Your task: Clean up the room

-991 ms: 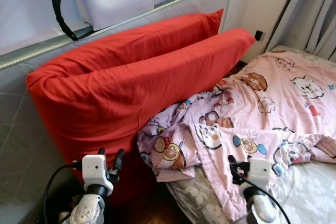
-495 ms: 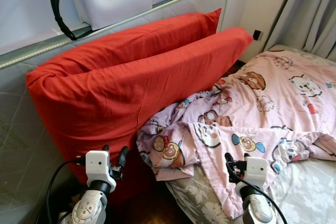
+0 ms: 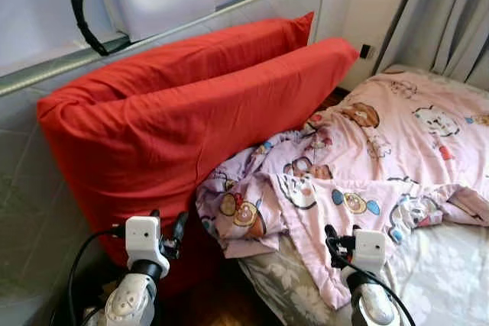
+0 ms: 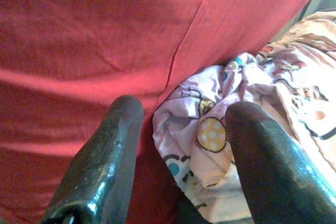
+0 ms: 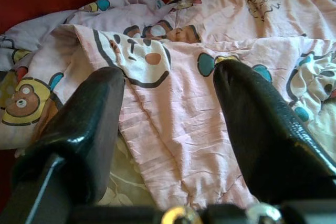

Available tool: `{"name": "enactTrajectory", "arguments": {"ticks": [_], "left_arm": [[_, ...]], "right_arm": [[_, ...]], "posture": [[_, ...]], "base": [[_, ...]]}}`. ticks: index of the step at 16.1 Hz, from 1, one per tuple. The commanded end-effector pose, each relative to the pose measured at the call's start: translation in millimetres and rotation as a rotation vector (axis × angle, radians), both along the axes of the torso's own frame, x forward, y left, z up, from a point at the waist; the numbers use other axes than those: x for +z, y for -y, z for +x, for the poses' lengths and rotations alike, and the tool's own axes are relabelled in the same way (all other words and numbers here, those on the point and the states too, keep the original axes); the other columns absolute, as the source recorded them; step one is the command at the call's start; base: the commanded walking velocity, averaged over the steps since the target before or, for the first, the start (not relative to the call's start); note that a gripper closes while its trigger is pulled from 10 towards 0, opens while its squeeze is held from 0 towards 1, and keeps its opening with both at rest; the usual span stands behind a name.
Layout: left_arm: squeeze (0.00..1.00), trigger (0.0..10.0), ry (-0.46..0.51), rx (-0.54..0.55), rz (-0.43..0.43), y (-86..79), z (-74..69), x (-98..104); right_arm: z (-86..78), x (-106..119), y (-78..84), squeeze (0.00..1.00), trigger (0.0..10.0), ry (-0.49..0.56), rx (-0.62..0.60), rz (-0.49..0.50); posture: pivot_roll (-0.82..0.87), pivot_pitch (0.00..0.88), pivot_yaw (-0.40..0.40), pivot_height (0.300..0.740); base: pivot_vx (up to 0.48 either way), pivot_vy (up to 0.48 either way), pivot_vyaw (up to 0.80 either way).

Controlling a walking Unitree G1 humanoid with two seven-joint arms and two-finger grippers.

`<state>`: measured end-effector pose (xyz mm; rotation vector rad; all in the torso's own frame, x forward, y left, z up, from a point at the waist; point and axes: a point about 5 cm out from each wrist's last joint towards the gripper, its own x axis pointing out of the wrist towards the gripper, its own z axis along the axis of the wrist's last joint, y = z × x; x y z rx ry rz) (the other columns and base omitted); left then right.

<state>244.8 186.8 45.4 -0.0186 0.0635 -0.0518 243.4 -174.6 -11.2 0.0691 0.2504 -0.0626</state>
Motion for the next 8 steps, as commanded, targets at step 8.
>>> {"name": "enactTrajectory", "arguments": {"ticks": [8], "left_arm": [[0.00,10.0,0.004,0.005,-0.009,3.1,4.8,5.6]], "right_arm": [[4.3,5.7,-1.4,0.00,10.0,0.019,0.015,-0.009]], "posture": [[0.02,0.012,-0.004,0.660]], "base": [[0.000,0.000,0.00]]}}
